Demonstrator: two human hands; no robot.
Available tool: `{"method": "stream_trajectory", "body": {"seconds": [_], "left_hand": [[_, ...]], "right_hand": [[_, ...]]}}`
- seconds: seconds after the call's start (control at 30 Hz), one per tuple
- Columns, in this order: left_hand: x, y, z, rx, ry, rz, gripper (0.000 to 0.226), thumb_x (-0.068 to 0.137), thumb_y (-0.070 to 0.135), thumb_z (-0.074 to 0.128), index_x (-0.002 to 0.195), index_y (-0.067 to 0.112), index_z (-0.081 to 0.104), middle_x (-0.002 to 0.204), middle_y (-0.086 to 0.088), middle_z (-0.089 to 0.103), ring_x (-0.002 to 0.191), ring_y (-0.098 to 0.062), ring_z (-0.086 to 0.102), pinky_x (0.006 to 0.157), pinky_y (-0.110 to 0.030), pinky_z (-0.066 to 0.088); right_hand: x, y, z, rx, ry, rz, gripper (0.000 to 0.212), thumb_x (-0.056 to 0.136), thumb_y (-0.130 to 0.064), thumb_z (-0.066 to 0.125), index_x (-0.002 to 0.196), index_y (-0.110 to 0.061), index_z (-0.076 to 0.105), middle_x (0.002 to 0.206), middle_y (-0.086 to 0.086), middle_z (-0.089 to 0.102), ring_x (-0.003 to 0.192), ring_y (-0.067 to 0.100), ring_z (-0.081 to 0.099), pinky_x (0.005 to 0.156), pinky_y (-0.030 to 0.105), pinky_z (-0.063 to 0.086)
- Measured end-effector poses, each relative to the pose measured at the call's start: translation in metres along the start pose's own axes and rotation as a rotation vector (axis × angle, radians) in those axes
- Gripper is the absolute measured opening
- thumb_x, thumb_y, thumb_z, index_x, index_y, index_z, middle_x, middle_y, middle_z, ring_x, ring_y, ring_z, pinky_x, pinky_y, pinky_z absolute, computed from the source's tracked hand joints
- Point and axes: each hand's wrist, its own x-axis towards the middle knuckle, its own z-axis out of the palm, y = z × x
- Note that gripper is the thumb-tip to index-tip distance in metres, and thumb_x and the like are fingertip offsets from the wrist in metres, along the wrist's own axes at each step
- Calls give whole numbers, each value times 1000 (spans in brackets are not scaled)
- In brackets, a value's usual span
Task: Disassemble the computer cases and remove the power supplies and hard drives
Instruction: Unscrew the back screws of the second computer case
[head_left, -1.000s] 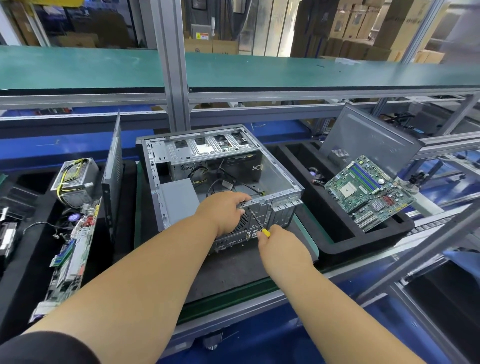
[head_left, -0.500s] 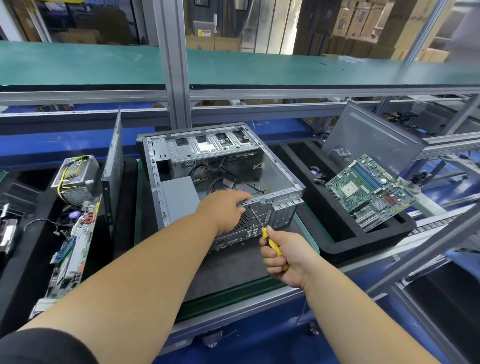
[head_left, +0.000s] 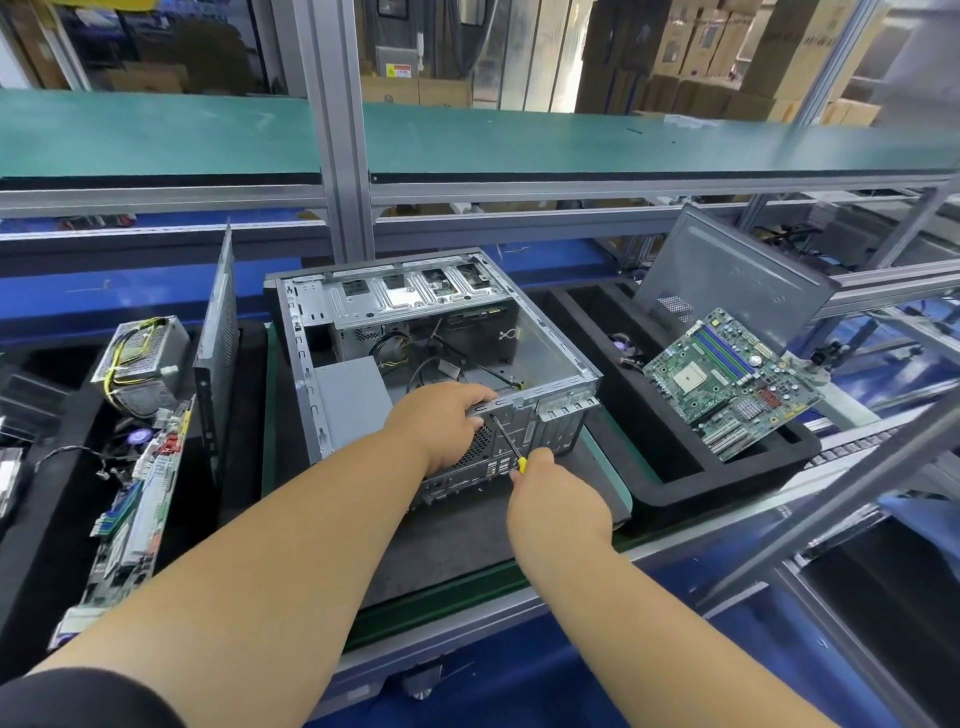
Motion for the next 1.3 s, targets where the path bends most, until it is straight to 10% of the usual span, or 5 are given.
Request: {"method": "stream_trajectory", "body": {"seconds": [0.33, 0.5, 0.8, 1.07, 1.3], "left_hand": [[0, 1, -1, -8, -5, 3, 38, 98, 27, 54, 132, 44, 54, 131, 9, 60, 118, -19, 55, 88, -31, 43], [-1, 1, -2, -1, -4, -3, 38, 98, 28, 54, 133, 44, 53, 133, 9, 59, 119, -19, 54, 92, -32, 44], [-1, 0, -2, -7, -5, 0, 38, 97, 28, 55, 132, 43, 53, 134, 10, 59, 120, -19, 54, 92, -32, 44], [0, 0, 0, -19, 14, 6, 38, 97, 27, 56, 130, 44, 55, 131, 10, 61, 116, -18, 55, 84, -29, 40], [1, -1, 1, -10, 8, 14, 37, 97, 27, 56, 130, 44, 55, 131, 8, 60, 117, -20, 55, 88, -32, 43]], "right_hand": [[6, 30, -15, 1549, -617, 435, 28, 99, -27, 57, 84, -4, 62, 59, 3, 51, 44, 10, 43, 43, 21, 39], [5, 32, -11, 1799, -932, 425, 38, 102, -40, 47, 80, -10, 54, 56, 0, 41, 36, 8, 34, 33, 19, 31], [8, 17, -15, 1171, -582, 304, 33, 106, -39, 38, 80, -19, 40, 52, -3, 32, 37, 10, 23, 39, 22, 21], [-1, 1, -9, 77, -49, 19, 28, 105, -33, 42, 123, -11, 39, 108, 5, 68, 99, 25, 67, 62, 32, 41], [5, 9, -12, 472, -207, 39, 29, 103, -36, 45, 105, -8, 51, 89, 7, 61, 78, 26, 60, 64, 32, 41]]}}
